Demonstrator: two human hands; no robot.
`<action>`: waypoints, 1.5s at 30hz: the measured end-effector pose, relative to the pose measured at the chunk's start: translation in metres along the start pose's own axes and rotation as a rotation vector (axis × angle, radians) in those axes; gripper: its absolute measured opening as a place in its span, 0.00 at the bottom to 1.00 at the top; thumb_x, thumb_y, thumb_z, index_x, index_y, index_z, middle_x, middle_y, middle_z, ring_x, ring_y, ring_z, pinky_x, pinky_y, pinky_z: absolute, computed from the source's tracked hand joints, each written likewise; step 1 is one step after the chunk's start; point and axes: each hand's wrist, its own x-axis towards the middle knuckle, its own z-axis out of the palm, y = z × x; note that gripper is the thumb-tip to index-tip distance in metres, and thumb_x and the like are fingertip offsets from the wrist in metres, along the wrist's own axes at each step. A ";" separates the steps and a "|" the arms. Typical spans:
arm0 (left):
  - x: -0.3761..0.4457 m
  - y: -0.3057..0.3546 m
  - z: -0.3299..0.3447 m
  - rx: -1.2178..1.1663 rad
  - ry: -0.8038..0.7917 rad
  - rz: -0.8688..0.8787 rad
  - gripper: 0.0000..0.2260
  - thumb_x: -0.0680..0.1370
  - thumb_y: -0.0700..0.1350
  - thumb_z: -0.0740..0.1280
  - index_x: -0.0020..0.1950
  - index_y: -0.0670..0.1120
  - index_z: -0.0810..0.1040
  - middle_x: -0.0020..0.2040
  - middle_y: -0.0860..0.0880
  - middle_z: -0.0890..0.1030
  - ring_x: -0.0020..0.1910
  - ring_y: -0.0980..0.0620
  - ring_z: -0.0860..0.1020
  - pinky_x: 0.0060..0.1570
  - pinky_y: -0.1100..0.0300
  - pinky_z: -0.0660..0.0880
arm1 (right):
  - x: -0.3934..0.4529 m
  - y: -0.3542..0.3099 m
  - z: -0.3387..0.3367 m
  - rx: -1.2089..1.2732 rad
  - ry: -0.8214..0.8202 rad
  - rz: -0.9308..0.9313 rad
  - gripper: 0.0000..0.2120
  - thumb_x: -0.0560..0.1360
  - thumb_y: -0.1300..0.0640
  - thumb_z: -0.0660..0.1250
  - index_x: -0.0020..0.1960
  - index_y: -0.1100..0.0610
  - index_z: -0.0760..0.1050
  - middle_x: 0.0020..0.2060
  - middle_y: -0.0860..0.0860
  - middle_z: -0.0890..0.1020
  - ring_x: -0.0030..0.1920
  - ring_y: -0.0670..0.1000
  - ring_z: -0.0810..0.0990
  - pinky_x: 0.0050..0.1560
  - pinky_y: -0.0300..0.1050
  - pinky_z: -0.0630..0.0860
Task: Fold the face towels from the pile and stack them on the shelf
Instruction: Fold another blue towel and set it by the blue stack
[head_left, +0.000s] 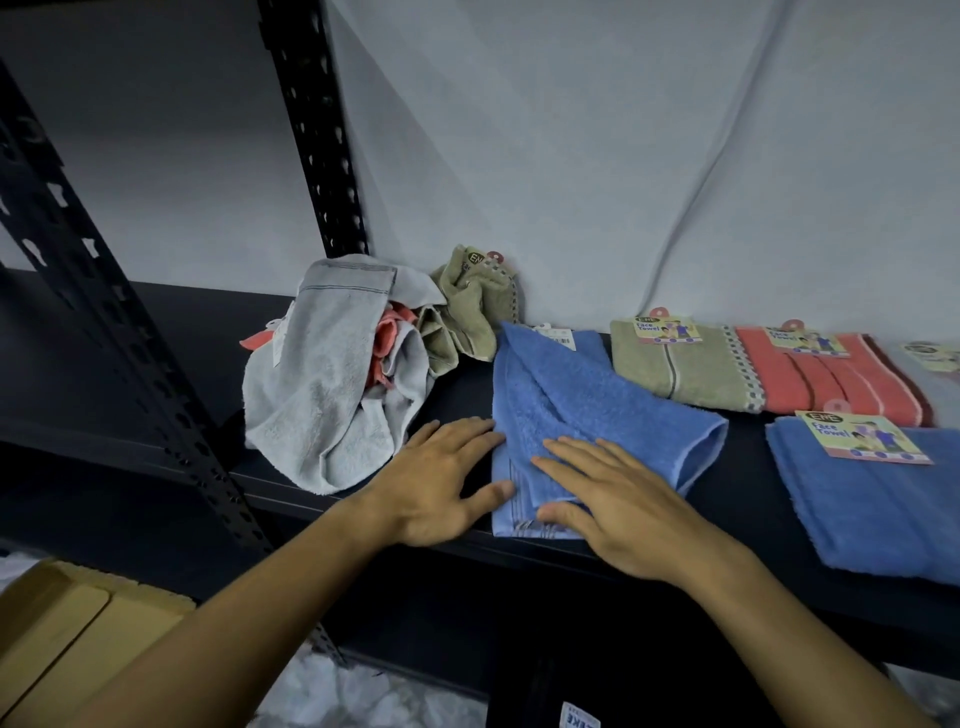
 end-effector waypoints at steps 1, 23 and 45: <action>0.001 -0.001 -0.002 -0.008 -0.028 0.001 0.32 0.79 0.68 0.51 0.80 0.55 0.54 0.81 0.57 0.52 0.78 0.61 0.46 0.78 0.54 0.41 | 0.002 0.001 -0.001 -0.023 0.053 -0.020 0.40 0.73 0.30 0.36 0.77 0.50 0.59 0.76 0.46 0.60 0.76 0.43 0.56 0.73 0.38 0.41; -0.002 -0.015 -0.003 0.054 -0.194 0.121 0.35 0.82 0.62 0.52 0.80 0.52 0.36 0.79 0.57 0.35 0.73 0.67 0.30 0.76 0.56 0.33 | -0.005 -0.032 0.013 -0.086 0.507 -0.334 0.08 0.70 0.67 0.69 0.48 0.58 0.82 0.39 0.50 0.78 0.39 0.49 0.75 0.36 0.41 0.74; 0.037 0.006 -0.007 -0.007 -0.098 -0.013 0.27 0.85 0.55 0.47 0.81 0.48 0.47 0.81 0.53 0.44 0.78 0.60 0.40 0.75 0.63 0.37 | -0.020 -0.040 0.028 -0.043 0.427 -0.258 0.19 0.80 0.50 0.57 0.62 0.59 0.79 0.61 0.51 0.80 0.63 0.49 0.76 0.64 0.43 0.73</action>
